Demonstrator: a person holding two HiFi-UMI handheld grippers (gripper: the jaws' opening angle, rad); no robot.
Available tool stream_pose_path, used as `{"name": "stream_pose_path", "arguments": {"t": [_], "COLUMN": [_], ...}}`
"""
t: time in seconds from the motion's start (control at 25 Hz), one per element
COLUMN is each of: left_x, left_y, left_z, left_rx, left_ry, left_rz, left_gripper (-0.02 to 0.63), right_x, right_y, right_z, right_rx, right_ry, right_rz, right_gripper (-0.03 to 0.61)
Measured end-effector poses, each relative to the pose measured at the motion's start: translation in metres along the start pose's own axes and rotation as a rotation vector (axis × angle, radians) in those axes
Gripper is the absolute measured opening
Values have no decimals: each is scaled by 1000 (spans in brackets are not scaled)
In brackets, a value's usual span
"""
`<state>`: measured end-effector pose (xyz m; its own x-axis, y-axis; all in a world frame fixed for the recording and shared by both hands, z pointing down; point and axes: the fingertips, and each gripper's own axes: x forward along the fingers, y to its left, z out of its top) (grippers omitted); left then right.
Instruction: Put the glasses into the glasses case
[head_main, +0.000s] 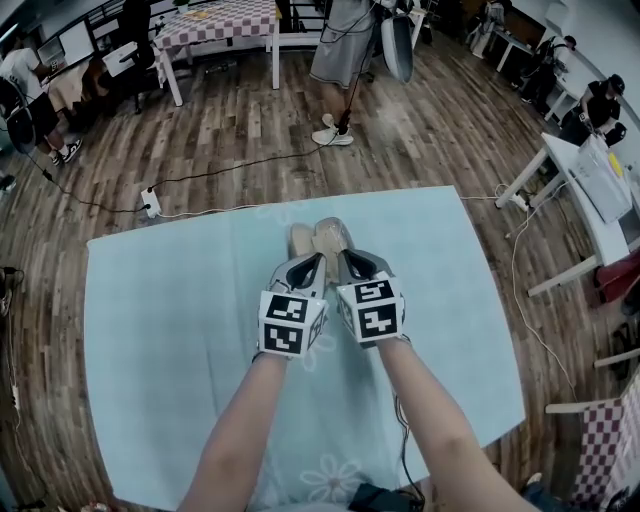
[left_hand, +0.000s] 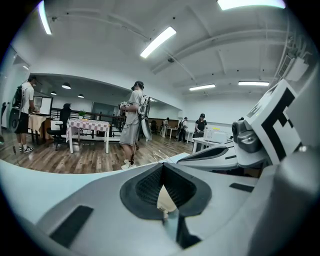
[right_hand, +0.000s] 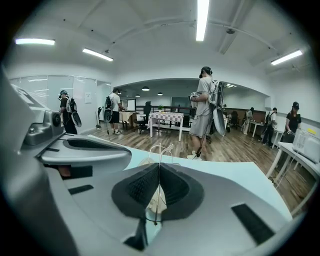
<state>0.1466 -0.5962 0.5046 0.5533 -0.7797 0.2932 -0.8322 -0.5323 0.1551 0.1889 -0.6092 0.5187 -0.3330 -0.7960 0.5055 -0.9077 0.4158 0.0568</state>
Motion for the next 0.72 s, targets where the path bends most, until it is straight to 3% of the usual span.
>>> {"name": "stream_pose_path", "arguments": {"t": [0.72], "left_x": [37], "left_y": [21], "left_z": [-30], "left_rx": [14], "left_ry": [45], "left_rz": [-8], "left_gripper": [8], "right_x": [80], "right_y": [-17], "right_z": [-50], "right_rx": [52], "right_ry": [124], "right_rz": [-18], "right_gripper": [11]}}
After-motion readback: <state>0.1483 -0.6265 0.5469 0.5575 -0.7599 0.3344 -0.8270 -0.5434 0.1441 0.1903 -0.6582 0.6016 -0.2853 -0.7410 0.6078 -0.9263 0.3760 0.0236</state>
